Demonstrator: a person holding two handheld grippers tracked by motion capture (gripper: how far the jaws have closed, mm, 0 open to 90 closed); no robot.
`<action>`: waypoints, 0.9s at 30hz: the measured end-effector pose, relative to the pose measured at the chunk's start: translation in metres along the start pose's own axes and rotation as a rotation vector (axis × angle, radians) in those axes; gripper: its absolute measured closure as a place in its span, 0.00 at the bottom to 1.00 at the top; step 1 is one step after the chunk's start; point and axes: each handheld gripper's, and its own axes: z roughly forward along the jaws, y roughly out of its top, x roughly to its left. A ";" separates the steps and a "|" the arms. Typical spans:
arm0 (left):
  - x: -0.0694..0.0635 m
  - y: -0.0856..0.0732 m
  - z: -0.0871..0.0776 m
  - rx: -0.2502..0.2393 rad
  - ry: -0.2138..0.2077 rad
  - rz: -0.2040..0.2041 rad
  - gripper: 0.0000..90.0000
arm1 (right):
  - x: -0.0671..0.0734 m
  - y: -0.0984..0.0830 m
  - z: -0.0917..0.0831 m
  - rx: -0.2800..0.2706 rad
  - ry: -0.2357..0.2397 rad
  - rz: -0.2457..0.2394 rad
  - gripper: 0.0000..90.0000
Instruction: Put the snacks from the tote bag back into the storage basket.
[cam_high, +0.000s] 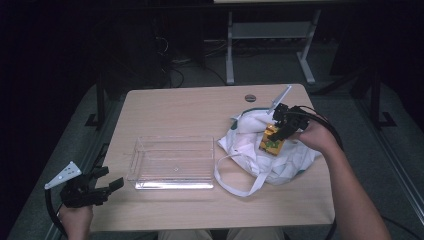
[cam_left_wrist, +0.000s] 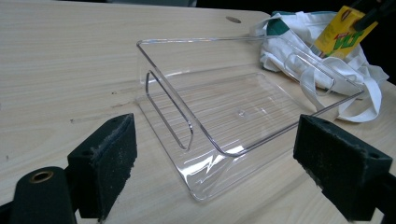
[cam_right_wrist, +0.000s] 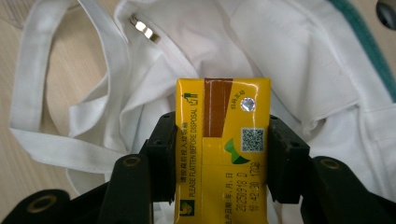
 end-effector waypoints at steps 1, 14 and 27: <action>0.000 0.000 0.000 -0.002 0.000 0.000 0.15 | 0.001 0.001 -0.003 -0.005 -0.001 0.002 0.58; 0.000 0.000 0.000 0.000 0.001 0.000 0.14 | 0.020 0.018 -0.041 -0.090 0.028 -0.052 0.58; 0.000 0.000 0.000 -0.001 0.002 0.000 0.14 | 0.041 0.037 -0.053 -0.103 0.058 -0.107 0.58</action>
